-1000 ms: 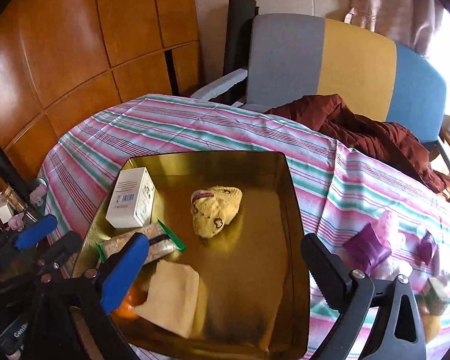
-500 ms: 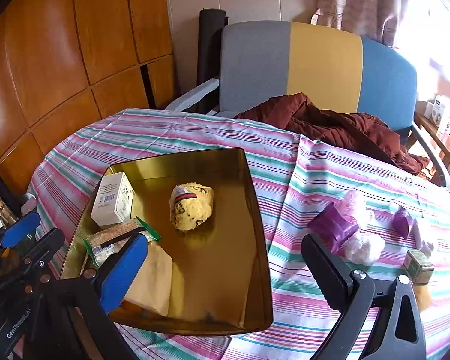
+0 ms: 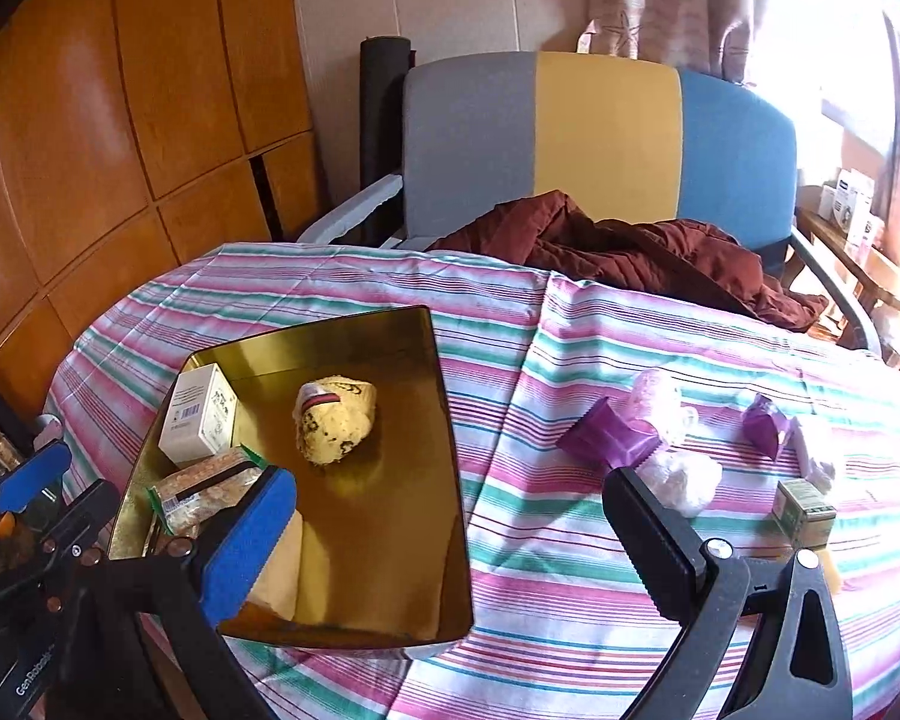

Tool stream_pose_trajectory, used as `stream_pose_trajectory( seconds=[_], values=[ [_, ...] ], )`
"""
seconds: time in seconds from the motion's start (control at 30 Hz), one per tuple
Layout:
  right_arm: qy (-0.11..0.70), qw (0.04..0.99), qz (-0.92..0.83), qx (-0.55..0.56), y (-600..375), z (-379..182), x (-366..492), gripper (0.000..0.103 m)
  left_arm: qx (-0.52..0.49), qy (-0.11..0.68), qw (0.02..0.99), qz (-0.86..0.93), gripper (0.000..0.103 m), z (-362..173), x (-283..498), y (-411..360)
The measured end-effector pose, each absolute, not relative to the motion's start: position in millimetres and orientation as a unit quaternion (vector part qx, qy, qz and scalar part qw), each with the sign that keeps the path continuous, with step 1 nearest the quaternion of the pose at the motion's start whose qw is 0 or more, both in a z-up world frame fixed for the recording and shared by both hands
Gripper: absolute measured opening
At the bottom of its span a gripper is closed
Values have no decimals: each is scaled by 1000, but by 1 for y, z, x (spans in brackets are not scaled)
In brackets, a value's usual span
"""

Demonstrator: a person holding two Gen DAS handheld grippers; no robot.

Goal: Organize objects
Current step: 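Move both tools back from the gold tray toward the items on the cloth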

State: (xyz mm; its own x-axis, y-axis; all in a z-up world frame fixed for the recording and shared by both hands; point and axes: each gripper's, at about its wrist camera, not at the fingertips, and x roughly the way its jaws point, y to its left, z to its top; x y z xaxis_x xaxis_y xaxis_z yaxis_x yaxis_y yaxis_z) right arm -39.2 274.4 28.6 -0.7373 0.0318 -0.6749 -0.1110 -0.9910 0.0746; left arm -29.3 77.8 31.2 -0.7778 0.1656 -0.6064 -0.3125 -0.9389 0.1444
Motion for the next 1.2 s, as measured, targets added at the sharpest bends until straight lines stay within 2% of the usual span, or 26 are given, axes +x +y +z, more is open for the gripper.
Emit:
stream_pose_trajectory(
  seconds=[0.4,0.93,1.1,1.2],
  values=[
    [56,94,923,-369,328,25,-20,103,-317,140,175,922,50,24,-25,113],
    [82,253,885,-381,481,23,10,103,-356,150,260,885,50,6,-30,175],
    [103,298,874,-370,530,17,20,103,-375,139,280,872,50,5,-40,194],
    [145,316,865,-363,555,7,30,103,-405,116,299,856,50,1,-52,208]
  ],
)
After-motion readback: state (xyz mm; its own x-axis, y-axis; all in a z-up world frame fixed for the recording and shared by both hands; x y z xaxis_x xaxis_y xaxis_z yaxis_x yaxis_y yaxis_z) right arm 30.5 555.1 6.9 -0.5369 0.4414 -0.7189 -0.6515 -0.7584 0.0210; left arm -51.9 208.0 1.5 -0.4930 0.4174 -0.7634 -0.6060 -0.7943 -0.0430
